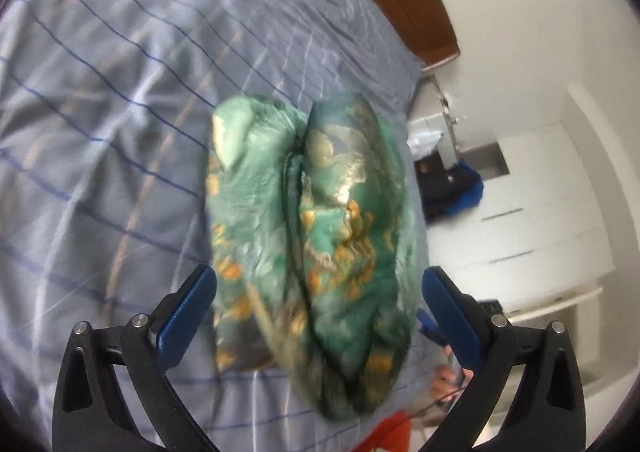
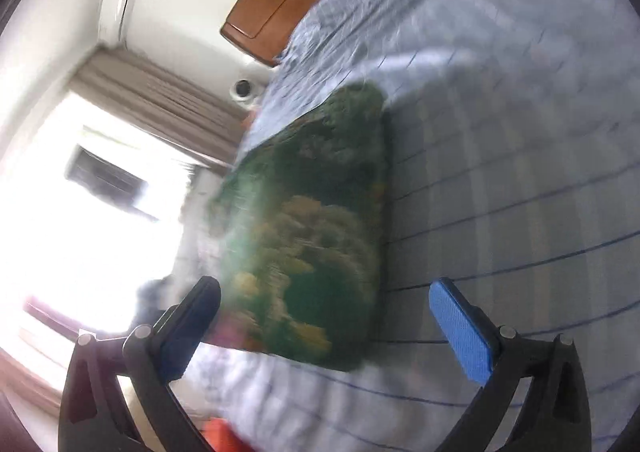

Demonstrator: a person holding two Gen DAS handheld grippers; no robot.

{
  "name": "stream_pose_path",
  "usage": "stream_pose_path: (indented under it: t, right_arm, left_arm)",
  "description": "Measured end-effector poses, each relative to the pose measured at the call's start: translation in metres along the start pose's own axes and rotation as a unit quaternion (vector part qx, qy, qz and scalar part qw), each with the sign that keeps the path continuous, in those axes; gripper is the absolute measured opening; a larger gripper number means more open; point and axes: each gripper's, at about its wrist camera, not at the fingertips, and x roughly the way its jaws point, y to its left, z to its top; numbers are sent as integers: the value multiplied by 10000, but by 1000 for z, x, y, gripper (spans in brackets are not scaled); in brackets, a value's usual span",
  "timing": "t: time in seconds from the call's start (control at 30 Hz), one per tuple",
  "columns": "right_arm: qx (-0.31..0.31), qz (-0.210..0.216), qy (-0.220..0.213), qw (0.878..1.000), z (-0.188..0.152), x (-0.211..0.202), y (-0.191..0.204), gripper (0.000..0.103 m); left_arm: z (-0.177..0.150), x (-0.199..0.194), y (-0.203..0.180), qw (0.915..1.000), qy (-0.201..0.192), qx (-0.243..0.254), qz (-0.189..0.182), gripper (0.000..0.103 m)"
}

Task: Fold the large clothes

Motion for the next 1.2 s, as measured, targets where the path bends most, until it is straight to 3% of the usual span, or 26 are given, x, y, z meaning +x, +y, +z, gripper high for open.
stream_pose_path:
  t: [0.07,0.13,0.3,0.4,0.47,0.57,0.67,0.73,0.8,0.9,1.0,1.2]
  right_arm:
    - [348,402,245,9983,10,21,-8,103]
    - [471,548,430,9965,20,41,-11,103]
    - [327,288,941,9946,39,90,-18,103]
    - [201,196,1262,9916,45,122,-23,103]
    - [305,487,1490,9872,44,148,-27,103]
    - [570,629,1539,9844,45,166,-35,103]
    - [653,585,1671,9820,46,173,-39,103]
    - [261,332,1691,9847,48,171,-26,94]
    - [-331,-14,1664,9855,48,166,-6,81]
    - [-1007,-356,1554,9821,42,160,23,72]
    - [-1633,-484,1282,9770,29,150,55,69]
    - [-2177,-182,736,9731,17,116,101,68]
  left_arm:
    - [8,16,6,9997,21,-203,-161,102]
    - [15,31,12,9990,108,-318,-289,102]
    - [26,57,19,9992,275,-27,297,102]
    - [27,70,29,9987,466,-115,186,103]
    - [28,83,35,9978,617,-212,127,103]
    - [28,103,47,9949,812,-598,0,103]
    - [24,110,42,9946,839,-616,-9,102]
    - [21,114,27,9957,836,-317,225,87]
    - [20,110,14,9960,778,-82,440,65]
    - [19,95,-3,9969,587,65,512,51]
    - [12,78,-28,9966,380,405,609,49]
    - [13,40,-75,9956,-68,831,429,49]
